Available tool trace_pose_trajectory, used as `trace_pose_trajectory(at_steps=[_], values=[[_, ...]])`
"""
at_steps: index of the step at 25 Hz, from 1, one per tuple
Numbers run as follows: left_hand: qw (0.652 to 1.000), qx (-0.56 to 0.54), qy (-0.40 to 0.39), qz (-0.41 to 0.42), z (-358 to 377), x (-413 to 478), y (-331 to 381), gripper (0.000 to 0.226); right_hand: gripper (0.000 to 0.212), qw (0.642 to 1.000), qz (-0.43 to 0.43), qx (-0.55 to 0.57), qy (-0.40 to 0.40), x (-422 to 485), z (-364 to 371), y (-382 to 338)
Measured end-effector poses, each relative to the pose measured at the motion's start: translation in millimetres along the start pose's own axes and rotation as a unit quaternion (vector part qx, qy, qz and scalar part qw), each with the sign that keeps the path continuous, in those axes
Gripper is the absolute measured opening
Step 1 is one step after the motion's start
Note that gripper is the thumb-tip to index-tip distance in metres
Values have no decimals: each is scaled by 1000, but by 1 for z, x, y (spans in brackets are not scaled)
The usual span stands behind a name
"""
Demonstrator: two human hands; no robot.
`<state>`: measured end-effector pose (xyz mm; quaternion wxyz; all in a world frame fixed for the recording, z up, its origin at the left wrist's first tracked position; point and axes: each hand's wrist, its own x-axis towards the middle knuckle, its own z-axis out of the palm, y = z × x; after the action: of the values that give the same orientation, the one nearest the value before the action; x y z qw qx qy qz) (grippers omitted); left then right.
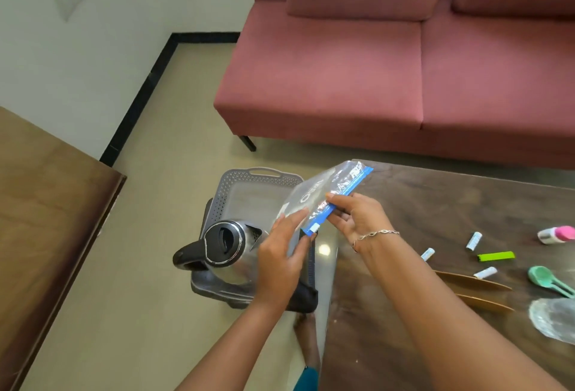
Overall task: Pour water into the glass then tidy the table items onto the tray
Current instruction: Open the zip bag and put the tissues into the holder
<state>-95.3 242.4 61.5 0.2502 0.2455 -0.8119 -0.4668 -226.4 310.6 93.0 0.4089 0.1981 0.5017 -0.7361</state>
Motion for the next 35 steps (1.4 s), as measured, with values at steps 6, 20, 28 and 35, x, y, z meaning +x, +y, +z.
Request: trace_pose_trajectory(at_steps=[6, 20, 28, 35], values=[[997, -63, 52, 14, 29, -25, 82, 28, 12, 999, -27, 36, 4, -75, -58, -31], [991, -130, -7, 34, 84, -90, 168, 30, 25, 702, -566, -425, -71, -151, -165, -41], [988, -155, 10, 26, 89, -97, 178, 34, 19, 631, -634, -446, -23, -153, -176, -44], [980, -187, 62, 2, 70, -77, 183, 16, 25, 584, -648, -487, 39, -140, -212, -68]])
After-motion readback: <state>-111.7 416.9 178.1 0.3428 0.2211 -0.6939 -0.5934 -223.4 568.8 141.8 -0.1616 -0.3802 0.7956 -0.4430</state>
